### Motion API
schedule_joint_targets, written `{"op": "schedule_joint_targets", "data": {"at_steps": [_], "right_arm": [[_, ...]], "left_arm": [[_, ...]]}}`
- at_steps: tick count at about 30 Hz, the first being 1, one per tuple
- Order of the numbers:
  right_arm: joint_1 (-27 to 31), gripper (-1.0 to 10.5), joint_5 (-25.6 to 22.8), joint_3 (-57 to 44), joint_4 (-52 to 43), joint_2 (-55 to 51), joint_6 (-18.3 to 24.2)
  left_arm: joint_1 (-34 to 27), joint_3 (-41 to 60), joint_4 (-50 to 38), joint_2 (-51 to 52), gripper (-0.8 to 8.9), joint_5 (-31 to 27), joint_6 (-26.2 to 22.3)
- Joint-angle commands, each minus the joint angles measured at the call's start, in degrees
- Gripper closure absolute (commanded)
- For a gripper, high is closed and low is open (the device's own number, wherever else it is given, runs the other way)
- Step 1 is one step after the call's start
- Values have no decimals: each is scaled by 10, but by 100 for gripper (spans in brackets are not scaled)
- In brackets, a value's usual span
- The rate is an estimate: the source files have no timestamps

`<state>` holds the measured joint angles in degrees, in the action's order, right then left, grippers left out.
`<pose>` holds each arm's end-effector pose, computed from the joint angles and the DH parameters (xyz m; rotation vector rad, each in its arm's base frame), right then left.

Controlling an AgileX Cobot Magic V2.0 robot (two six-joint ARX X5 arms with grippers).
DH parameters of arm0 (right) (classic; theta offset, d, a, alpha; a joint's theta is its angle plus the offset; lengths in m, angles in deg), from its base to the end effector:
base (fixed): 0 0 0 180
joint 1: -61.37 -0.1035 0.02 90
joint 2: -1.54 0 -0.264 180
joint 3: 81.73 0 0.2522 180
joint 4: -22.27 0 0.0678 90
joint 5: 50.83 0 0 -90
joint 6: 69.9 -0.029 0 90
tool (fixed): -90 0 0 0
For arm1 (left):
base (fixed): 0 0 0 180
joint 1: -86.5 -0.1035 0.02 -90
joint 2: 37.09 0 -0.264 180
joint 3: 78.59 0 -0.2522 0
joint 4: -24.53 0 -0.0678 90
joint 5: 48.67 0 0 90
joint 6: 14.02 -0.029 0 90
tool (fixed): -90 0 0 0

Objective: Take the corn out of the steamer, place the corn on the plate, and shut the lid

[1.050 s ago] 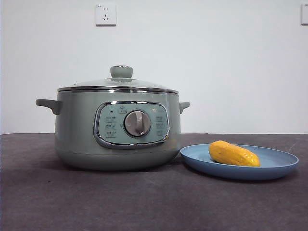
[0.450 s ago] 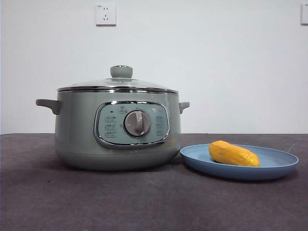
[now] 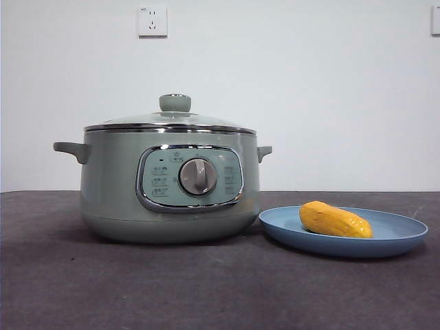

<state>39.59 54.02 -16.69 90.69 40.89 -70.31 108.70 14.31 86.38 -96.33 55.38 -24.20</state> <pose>0.1027 0.0490 0.3152 -0.0392 0.7589 0.6063 0.1709 -0.0774 0.3946 0.2094 0.5457 -0.6660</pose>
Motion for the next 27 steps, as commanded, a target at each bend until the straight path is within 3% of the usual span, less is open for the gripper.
{"op": "schedule_joint_targets", "data": {"at_steps": [1, 6, 12, 18, 27], "right_arm": [[0, 946, -2, -5, -1, 0, 0], [0, 946, -2, -5, -1, 0, 0], [0, 946, -2, -5, -1, 0, 0], [0, 946, -2, -5, -1, 0, 0], [0, 946, -2, -5, -1, 0, 0]], "left_arm": [[-38, 11, -111, 36, 817, 7, -51], [-126, 103, -291, 121, 817, 63, -50], [-198, 311, -463, 242, 817, 30, -48], [-224, 497, -519, 355, 817, -9, -38], [-238, 693, -567, 479, 817, -102, 35]]}}
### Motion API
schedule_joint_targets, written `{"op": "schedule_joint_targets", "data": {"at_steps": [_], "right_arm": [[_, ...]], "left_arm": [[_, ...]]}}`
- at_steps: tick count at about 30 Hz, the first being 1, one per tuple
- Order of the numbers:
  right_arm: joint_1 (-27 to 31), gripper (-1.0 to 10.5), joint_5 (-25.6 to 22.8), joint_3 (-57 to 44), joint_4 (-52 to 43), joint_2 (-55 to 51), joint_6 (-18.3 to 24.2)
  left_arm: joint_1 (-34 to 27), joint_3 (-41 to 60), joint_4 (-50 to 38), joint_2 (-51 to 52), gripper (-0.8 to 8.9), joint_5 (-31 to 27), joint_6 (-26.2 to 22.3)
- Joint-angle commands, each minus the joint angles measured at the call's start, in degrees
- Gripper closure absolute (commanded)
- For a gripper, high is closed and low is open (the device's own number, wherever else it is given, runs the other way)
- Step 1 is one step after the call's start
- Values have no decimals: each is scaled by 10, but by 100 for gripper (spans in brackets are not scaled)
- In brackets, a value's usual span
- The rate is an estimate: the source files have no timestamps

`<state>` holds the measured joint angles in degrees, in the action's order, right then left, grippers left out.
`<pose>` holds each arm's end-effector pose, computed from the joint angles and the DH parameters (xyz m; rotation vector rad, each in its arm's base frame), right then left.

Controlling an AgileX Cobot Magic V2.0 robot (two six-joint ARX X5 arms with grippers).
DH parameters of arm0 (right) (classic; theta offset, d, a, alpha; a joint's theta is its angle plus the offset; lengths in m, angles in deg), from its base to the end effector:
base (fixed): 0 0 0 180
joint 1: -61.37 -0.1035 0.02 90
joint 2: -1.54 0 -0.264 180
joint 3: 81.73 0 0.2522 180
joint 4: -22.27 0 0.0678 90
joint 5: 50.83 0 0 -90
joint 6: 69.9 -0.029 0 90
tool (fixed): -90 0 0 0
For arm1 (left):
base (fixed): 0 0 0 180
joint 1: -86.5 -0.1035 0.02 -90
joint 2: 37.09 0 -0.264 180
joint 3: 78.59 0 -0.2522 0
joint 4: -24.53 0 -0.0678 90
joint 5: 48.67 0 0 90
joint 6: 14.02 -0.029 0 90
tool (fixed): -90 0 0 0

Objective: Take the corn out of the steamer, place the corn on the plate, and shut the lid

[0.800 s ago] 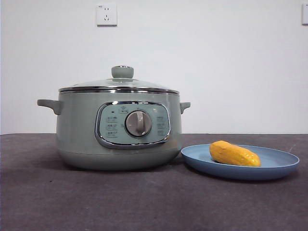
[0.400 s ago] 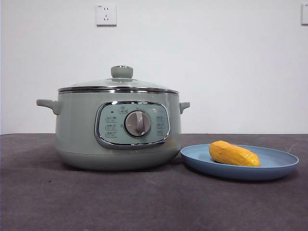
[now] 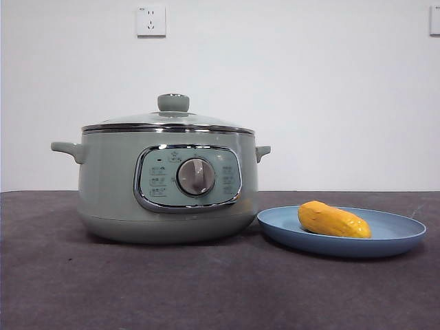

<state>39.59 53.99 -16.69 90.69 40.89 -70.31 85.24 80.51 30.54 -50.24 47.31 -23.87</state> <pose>0.1027 0.0490 0.3152 -0.0394 0.7589 0.6058 0.1095 -0.0006 0.2005 0.1737 -0.0373 -0.0796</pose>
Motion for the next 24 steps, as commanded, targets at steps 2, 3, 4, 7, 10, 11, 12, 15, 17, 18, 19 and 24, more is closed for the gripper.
{"op": "schedule_joint_targets", "data": {"at_steps": [2, 3, 4, 7, 10, 11, 12, 15, 17, 18, 19, 24], "right_arm": [[0, 946, -1, -5, -1, 0, 0], [0, 946, -2, -5, -1, 0, 0], [0, 946, -2, -5, -1, 0, 0], [0, 946, -2, -5, -1, 0, 0], [0, 946, -1, -5, -1, 0, 0], [0, 946, -1, -5, -1, 0, 0], [0, 946, -2, -5, -1, 0, 0], [0, 946, -2, -5, -1, 0, 0], [0, 946, -1, -5, -1, -1, 0], [0, 946, -2, -5, -1, -1, 0], [0, 946, -2, -5, -1, -1, 0], [0, 946, -2, -5, -1, -1, 0]], "left_arm": [[-4, 57, -7, 38, 817, -41, 44], [-4, 69, -4, 49, 817, -47, 49], [-4, 70, 21, 59, 817, -50, 52], [-4, 70, 70, 81, 817, -59, 56], [-4, 70, 131, 113, 817, -59, 58], [-4, 70, 153, 123, 817, -59, 61], [-4, 70, 175, 133, 817, -59, 69], [-3, 70, 187, 130, 817, -57, 84], [-3, 70, 185, 130, 817, -57, 86], [-3, 70, 183, 130, 817, -56, 86], [-3, 70, 181, 130, 817, -57, 86], [-4, 70, 181, 130, 817, -59, 86]]}}
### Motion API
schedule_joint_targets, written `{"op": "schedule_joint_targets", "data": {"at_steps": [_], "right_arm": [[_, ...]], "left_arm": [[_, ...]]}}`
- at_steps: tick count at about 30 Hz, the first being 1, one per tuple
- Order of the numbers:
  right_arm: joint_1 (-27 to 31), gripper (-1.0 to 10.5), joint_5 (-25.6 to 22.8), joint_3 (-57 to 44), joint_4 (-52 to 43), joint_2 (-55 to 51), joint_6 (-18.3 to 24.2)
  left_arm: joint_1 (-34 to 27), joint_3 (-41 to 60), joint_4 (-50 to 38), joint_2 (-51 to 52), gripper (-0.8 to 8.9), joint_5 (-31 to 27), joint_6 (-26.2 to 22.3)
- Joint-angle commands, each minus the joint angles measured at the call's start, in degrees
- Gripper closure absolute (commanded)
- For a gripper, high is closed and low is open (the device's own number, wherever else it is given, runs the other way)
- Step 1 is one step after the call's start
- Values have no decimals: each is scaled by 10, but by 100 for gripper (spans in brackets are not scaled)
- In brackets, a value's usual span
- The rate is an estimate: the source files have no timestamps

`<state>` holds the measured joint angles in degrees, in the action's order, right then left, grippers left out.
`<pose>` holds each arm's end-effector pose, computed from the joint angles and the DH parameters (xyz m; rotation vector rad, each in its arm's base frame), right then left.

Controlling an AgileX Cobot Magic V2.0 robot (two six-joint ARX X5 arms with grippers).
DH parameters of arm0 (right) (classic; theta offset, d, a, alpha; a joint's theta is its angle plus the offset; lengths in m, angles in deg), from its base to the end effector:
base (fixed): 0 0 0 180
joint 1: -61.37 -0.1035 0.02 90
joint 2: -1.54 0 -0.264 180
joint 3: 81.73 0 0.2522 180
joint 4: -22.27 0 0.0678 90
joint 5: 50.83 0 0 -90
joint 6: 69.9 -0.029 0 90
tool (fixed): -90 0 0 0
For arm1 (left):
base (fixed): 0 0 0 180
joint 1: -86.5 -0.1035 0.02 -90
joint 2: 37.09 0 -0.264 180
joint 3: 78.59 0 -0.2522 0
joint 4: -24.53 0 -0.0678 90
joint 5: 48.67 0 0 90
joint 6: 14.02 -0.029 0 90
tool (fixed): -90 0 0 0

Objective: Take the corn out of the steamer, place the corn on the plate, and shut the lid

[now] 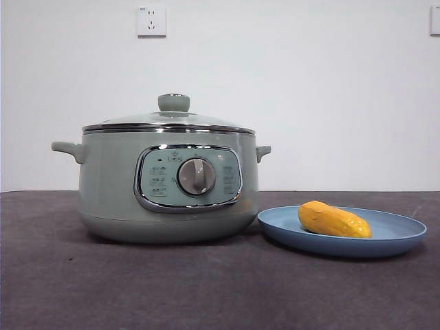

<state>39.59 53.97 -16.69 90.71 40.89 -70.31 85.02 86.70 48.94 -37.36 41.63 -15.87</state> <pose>0.1026 0.0490 0.3152 -0.0396 0.7592 0.6054 0.0955 0.0023 0.1509 0.0295 0.1743 0.0177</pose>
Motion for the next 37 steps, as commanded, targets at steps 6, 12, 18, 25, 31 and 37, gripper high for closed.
{"op": "schedule_joint_targets", "data": {"at_steps": [6, 12, 18, 25, 31, 37], "right_arm": [[0, 946, -1, -5, -1, -1, 0], [0, 946, -1, -5, -1, -1, 0], [2, 946, -3, -5, -2, -7, 4], [54, 946, -12, -11, -106, -80, 25], [127, 946, -15, -98, -264, -167, 26], [169, 946, -17, -277, -445, -263, 24]], "left_arm": [[-2, 8, -3, 1, 817, -2, 6], [-2, 8, -3, 1, 817, -2, 6], [-2, 8, -3, 1, 817, -2, 6], [-2, 8, -3, 1, 817, -2, 6], [-2, 8, -3, 1, 817, -2, 6], [-2, 8, -3, 1, 817, -2, 6]]}}
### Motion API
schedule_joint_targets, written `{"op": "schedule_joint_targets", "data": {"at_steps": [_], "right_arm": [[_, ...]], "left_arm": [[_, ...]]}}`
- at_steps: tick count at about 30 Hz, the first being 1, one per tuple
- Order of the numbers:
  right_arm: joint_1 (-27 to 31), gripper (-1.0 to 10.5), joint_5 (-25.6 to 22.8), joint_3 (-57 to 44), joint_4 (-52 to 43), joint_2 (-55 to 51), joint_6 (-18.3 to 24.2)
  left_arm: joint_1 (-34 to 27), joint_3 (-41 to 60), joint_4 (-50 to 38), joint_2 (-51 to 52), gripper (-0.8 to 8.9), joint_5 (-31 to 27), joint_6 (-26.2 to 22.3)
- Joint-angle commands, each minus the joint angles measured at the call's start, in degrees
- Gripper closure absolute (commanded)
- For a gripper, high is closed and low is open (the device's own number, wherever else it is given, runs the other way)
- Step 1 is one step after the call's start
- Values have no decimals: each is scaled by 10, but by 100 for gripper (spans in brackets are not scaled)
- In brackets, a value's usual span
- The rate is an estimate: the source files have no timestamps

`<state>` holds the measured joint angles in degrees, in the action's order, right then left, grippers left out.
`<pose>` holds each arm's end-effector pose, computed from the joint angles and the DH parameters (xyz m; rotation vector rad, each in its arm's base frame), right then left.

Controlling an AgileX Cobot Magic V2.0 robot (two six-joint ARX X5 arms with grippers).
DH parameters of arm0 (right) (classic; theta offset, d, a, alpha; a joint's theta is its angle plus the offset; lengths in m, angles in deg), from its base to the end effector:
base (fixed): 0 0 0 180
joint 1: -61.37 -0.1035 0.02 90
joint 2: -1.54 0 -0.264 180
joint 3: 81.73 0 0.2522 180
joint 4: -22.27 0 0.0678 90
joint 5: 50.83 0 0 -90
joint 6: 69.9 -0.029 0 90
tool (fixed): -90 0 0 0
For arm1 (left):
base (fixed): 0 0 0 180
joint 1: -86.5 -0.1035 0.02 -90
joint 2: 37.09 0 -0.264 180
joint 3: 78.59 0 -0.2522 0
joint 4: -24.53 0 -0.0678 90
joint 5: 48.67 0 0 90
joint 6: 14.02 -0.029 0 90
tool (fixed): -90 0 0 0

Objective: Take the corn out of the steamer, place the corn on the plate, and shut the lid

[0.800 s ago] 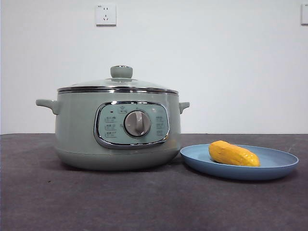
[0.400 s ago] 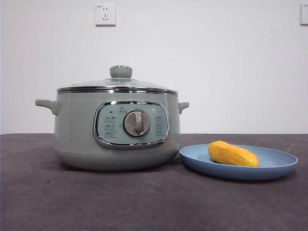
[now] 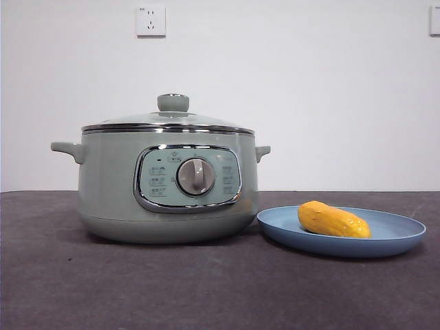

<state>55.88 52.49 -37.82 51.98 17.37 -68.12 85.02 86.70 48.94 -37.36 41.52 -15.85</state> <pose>0.0835 0.0147 0.2915 -0.0288 0.0234 0.3287 0.0955 0.0024 0.1509 0.0293 0.1743 0.0197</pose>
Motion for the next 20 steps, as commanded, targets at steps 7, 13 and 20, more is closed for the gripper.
{"op": "schedule_joint_targets", "data": {"at_steps": [7, 13, 20], "right_arm": [[10, 946, -51, -207, -129, -99, -5], [10, 946, -92, -256, -128, -135, -24], [10, 946, -92, -294, -113, -158, -26]], "left_arm": [[-2, 8, -3, 1, 817, -1, 5], [-2, 8, -3, 1, 817, -1, 5], [-2, 8, -3, 1, 817, -1, 5]]}}
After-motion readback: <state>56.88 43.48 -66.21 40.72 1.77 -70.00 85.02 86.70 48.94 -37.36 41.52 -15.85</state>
